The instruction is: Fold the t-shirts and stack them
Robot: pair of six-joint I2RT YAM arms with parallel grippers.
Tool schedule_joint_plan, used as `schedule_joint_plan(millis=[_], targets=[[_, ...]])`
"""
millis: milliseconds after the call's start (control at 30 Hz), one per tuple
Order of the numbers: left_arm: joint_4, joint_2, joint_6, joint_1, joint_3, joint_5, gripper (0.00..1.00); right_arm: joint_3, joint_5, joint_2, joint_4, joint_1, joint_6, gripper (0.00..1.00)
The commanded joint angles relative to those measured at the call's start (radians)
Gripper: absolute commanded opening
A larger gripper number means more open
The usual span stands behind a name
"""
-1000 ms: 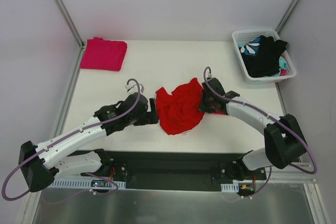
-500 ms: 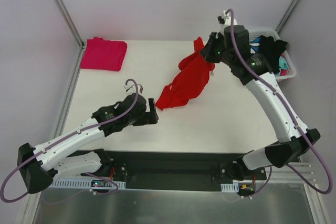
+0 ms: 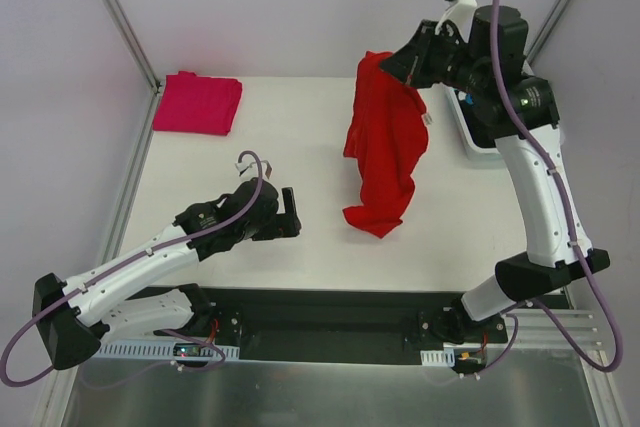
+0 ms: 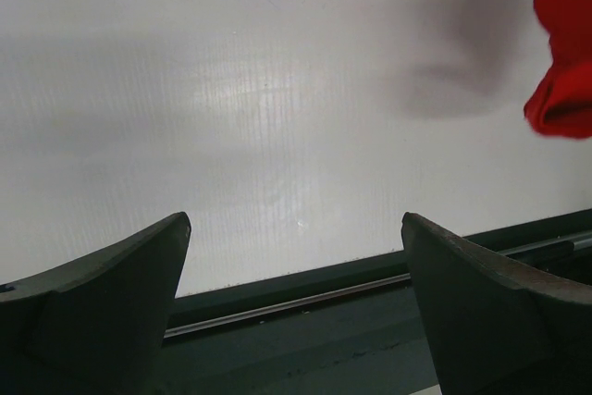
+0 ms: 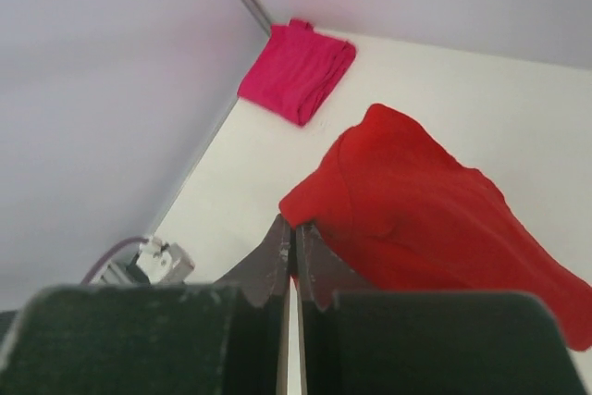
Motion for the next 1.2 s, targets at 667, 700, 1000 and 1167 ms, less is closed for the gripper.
schedule_joint_plan(millis=[667,700,1000,1167], targets=[[-0.007,-0.001,-0.008,-0.002,0.009,-0.015,0.98,-0.070,-0.292,-0.030,0.165,-0.164,0.116,0.01],[-0.007,-0.001,-0.009,-0.002,0.009,-0.013,0.98,-0.055,-0.300,-0.025,0.164,-0.172,0.122,0.01],[-0.007,-0.013,-0.022,-0.002,-0.005,-0.012,0.98,0.062,-0.421,0.069,0.211,-0.236,0.257,0.01],[-0.006,-0.025,-0.023,-0.004,-0.025,-0.020,0.98,-0.231,-0.443,-0.089,0.201,-0.149,0.208,0.01]])
